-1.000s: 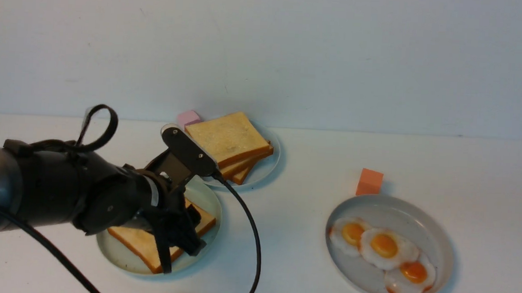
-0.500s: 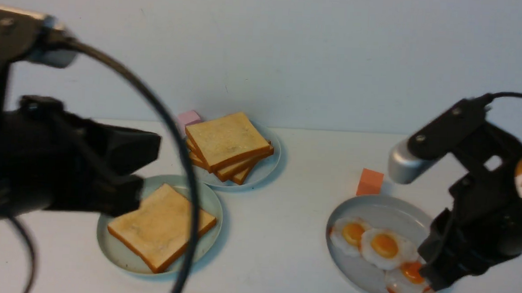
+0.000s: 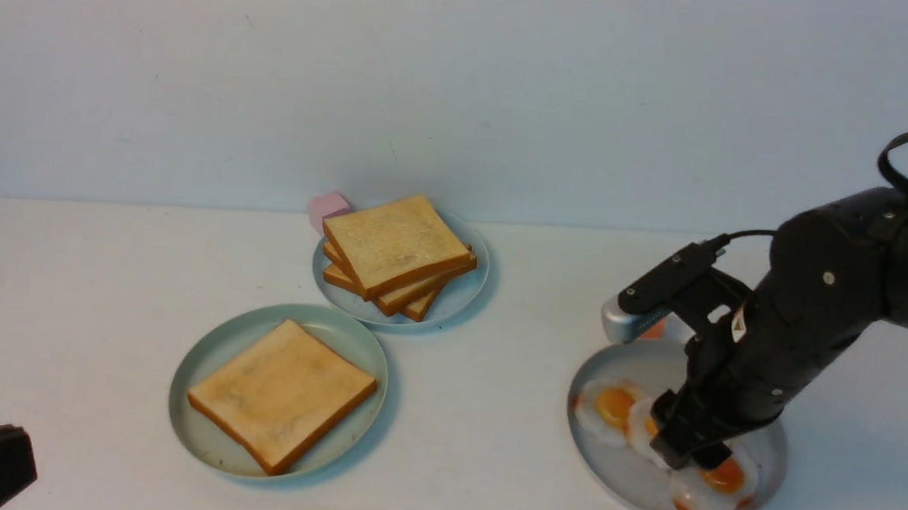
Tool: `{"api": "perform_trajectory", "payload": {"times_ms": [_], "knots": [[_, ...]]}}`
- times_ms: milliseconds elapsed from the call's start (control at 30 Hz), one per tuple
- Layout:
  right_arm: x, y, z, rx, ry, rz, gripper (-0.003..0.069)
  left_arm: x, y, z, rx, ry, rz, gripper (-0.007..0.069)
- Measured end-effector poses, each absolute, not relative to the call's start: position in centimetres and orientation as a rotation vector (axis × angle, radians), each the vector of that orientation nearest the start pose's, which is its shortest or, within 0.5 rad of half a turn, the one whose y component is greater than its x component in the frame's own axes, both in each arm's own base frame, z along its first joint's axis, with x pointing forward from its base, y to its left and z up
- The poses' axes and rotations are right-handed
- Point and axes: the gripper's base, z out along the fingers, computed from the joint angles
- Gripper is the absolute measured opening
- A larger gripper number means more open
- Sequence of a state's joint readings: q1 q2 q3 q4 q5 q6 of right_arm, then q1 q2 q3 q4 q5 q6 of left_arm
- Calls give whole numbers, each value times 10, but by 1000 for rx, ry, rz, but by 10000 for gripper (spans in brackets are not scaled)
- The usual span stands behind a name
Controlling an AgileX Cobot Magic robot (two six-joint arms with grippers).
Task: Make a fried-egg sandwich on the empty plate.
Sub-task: Use the right arm to grab a fried egg
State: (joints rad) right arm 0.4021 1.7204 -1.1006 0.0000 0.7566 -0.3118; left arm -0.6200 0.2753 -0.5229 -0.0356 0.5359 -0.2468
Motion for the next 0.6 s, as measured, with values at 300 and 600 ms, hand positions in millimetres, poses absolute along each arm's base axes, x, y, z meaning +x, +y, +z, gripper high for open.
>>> {"api": "perform_trajectory", "payload": {"times_ms": [300, 600], "knots": [[327, 137, 156, -1053, 2641, -8, 664, 45, -36, 321, 309, 1801, -700, -13], [334, 136, 150, -1123, 2605, -77, 516, 44, -38, 321, 297, 1807, -733, -13]]}}
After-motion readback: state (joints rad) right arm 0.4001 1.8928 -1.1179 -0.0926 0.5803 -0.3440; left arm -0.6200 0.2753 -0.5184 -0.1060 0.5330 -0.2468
